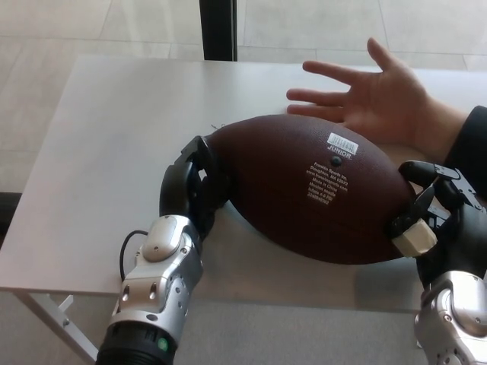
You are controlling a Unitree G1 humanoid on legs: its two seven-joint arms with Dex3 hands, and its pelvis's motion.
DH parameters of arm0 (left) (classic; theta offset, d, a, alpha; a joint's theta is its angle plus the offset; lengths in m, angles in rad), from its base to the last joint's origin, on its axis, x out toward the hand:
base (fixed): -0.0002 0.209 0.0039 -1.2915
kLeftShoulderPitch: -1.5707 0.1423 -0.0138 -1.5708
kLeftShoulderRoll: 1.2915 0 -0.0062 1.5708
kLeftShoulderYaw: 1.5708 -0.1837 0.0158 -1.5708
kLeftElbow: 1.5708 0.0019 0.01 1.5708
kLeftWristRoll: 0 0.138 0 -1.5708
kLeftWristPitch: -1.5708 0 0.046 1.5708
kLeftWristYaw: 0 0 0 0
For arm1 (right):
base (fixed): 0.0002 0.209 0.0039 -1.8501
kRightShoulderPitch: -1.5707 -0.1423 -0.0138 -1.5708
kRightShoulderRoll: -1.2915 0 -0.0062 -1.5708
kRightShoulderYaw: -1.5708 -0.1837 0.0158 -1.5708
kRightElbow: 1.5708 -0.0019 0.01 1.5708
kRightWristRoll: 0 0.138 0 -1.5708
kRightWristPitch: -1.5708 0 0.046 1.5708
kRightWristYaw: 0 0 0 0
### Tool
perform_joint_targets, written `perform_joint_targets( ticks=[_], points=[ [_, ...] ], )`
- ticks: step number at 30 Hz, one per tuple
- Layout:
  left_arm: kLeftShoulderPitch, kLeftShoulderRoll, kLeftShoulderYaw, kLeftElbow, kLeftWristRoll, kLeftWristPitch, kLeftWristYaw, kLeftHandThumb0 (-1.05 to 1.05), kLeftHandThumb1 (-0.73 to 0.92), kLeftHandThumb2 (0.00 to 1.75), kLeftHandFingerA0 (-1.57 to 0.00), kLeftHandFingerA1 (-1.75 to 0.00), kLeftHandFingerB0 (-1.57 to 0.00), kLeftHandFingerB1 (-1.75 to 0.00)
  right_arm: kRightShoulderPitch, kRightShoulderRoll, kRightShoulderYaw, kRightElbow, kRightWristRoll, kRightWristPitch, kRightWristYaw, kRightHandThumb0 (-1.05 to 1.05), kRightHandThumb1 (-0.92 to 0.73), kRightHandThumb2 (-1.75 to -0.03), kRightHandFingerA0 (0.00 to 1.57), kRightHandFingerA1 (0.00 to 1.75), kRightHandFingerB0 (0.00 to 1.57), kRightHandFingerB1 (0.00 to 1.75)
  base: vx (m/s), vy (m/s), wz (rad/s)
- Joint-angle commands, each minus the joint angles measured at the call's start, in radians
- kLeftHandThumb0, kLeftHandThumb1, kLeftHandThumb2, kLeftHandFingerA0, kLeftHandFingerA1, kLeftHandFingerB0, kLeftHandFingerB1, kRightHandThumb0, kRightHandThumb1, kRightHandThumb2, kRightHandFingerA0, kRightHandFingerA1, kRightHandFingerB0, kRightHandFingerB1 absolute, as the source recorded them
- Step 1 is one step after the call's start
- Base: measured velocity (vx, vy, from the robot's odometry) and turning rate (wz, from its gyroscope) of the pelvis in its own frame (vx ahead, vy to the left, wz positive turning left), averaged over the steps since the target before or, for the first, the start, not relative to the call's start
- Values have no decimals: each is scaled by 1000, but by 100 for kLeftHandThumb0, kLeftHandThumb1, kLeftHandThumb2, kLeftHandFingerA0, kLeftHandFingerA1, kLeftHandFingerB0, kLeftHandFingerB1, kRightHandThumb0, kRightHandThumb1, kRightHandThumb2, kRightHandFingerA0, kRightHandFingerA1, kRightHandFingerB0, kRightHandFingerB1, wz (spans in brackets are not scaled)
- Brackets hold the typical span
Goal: The robot uses both its hands to grab the left and right ends of a football kept in the middle of the desk infront of it, lifts it up and places it in the palm of a person
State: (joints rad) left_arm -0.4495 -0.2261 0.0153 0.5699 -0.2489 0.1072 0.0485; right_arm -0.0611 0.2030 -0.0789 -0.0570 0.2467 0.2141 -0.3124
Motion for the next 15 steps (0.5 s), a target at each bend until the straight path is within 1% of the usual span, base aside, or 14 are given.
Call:
perform_joint_targets(
  ticks=[1, 2, 3, 4, 5, 6, 7, 8, 9, 10, 12, 13, 14, 15],
  points=[
    [-358, -24, -259, 139, 240, 88, -122, -64, 90, 66, -76, -175, -67, -162, -445, 54, -91, 14, 213, 187, -37, -17, -48, -122, 132, 146, 89, 116, 0, 0, 0],
    [-342, -3, -285, 152, 264, 62, -146, -80, 72, 107, -92, -134, -82, -124, -429, 63, -87, 15, 203, 182, -33, -9, -45, -132, 105, 175, 86, 135, 0, 0, 0],
    [-342, 6, -300, 157, 269, 80, -157, -64, 84, 69, -77, -168, -69, -152, -424, 69, -88, 18, 195, 183, -35, -8, -42, -137, 104, 175, 86, 136, 0, 0, 0],
    [-331, 11, -308, 145, 266, 86, -162, -64, 84, 69, -77, -168, -69, -152, -419, 69, -89, 17, 190, 188, -34, -8, -42, -137, 104, 175, 86, 136, 0, 0, 0],
    [-321, 13, -308, 150, 258, 100, -158, -57, 88, 66, -70, -154, -63, -148, -406, 81, -91, 16, 191, 194, -36, -9, -46, -134, 107, 175, 88, 134, 0, 0, 0],
    [-324, 16, -320, 154, 263, 112, -155, -57, 88, 66, -70, -154, -63, -148, -402, 86, -93, 17, 189, 195, -35, -9, -46, -134, 107, 175, 88, 134, 0, 0, 0],
    [-312, 21, -326, 146, 260, 116, -150, -61, 86, 70, -75, -149, -69, -138, -392, 88, -92, 18, 183, 195, -29, -9, -47, -132, 105, 175, 86, 132, 0, 0, 0],
    [-317, 26, -350, 163, 281, 113, -140, -59, 85, 68, -70, -149, -68, -133, -383, 95, -95, 16, 185, 201, -30, -11, -55, -124, 131, 141, 93, 113, 0, 0, 0],
    [-319, 26, -354, 165, 279, 113, -139, -59, 85, 68, -70, -149, -68, -133, -383, 96, -98, 13, 184, 205, -31, -11, -55, -124, 131, 141, 93, 113, 0, 0, 0],
    [-304, 26, -354, 143, 268, 127, -126, -62, 85, 69, -73, -157, -67, -138, -368, 110, -98, 15, 181, 205, -37, -9, -51, -124, 101, 174, 84, 133, 0, 0, 0],
    [-311, 38, -366, 154, 270, 120, -130, -61, 83, 68, -72, -165, -68, -145, -381, 118, -104, 26, 172, 209, -46, -9, -52, -126, 103, 174, 86, 135, 0, 0, 0],
    [-319, 30, -349, 157, 252, 144, -110, -61, 88, 70, -68, -155, -65, -137, -389, 118, -107, 27, 172, 212, -47, -9, -52, -124, 102, 175, 85, 133, 0, 0, 0],
    [-343, 31, -326, 172, 227, 126, -124, -62, 89, 67, -72, -158, -64, -148, -414, 116, -113, 28, 175, 218, -48, -10, -52, -125, 104, 174, 85, 135, 0, 0, 0],
    [-363, 34, -335, 180, 238, 120, -124, -61, 82, 68, -72, -164, -68, -145, -429, 107, -118, 27, 174, 228, -45, -14, -56, -122, 131, 140, 95, 115, 0, 0, 0]
  ],
)
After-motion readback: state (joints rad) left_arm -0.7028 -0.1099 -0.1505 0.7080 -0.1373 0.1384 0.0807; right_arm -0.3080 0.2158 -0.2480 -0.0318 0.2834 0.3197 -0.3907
